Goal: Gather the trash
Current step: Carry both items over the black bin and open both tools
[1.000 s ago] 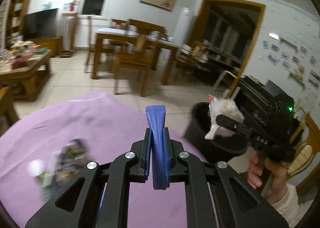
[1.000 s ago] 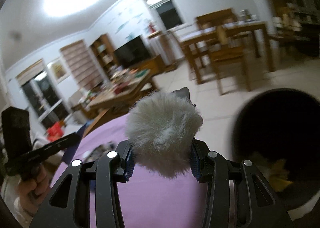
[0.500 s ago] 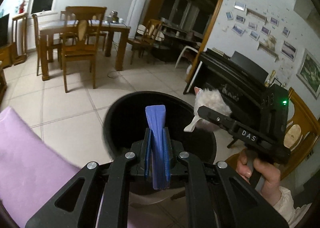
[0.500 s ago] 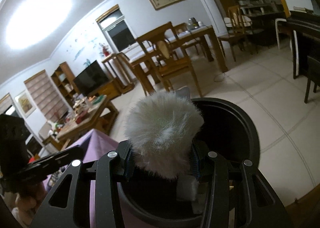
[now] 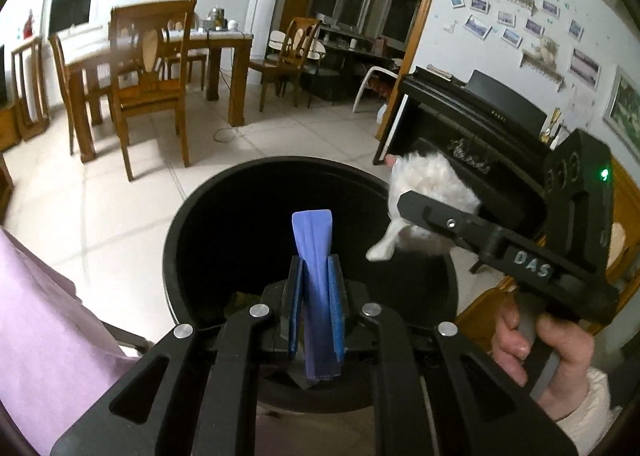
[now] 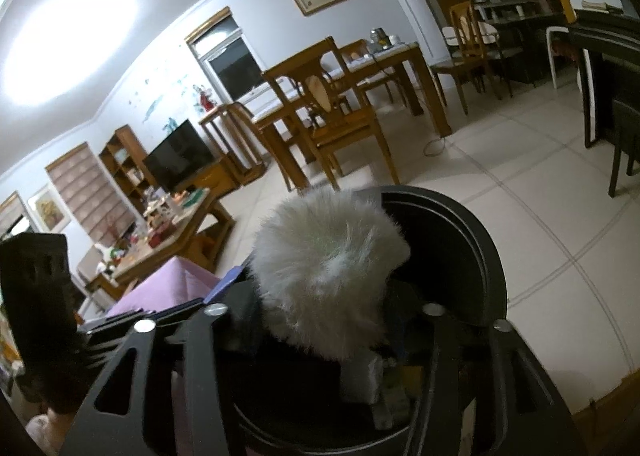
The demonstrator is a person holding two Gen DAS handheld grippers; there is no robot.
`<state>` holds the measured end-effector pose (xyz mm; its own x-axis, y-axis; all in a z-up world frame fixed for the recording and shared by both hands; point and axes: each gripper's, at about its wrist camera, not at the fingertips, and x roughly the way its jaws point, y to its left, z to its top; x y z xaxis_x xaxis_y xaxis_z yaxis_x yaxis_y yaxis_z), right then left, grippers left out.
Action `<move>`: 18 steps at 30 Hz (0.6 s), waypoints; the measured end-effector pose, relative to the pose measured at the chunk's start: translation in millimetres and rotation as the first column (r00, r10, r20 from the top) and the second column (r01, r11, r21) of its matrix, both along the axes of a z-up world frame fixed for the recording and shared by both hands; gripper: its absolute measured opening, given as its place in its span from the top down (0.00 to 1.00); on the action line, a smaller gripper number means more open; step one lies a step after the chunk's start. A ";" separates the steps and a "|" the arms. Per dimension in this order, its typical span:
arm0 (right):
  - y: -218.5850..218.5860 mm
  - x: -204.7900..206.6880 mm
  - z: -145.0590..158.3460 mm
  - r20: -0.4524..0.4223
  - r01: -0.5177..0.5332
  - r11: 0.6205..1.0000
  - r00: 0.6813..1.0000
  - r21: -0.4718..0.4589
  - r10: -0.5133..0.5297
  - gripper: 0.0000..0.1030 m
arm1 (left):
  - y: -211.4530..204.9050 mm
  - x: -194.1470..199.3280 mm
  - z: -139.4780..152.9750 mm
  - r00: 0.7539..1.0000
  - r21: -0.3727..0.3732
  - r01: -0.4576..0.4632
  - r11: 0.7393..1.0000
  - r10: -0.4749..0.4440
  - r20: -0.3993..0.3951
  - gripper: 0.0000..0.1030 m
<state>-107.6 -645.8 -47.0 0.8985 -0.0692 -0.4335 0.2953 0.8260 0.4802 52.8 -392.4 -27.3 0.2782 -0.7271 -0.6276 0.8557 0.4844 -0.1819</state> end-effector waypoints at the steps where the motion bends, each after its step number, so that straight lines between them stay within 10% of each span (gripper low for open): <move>1: 1.0 -1.1 1.2 0.011 0.009 1.000 1.000 -0.003 -0.009 0.34 | -3.9 -1.2 0.5 1.000 0.007 0.002 1.000 -0.002 0.007 0.81; 5: 7.6 -11.4 8.8 0.056 0.022 1.000 0.998 -0.002 -0.022 0.20 | -0.6 -7.2 5.8 0.996 0.000 -0.032 0.999 0.032 0.078 0.08; 18: 36.8 -13.3 19.9 0.073 -0.004 1.000 0.997 0.009 0.003 0.11 | 35.8 -17.6 23.0 0.988 -0.016 -0.053 0.998 0.055 0.143 0.05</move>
<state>-120.9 -609.0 -27.1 0.9278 -0.0625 -0.3678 0.2568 0.8222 0.5080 35.2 -356.6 -4.3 0.4036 -0.7156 -0.5701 0.8458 0.5294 -0.0656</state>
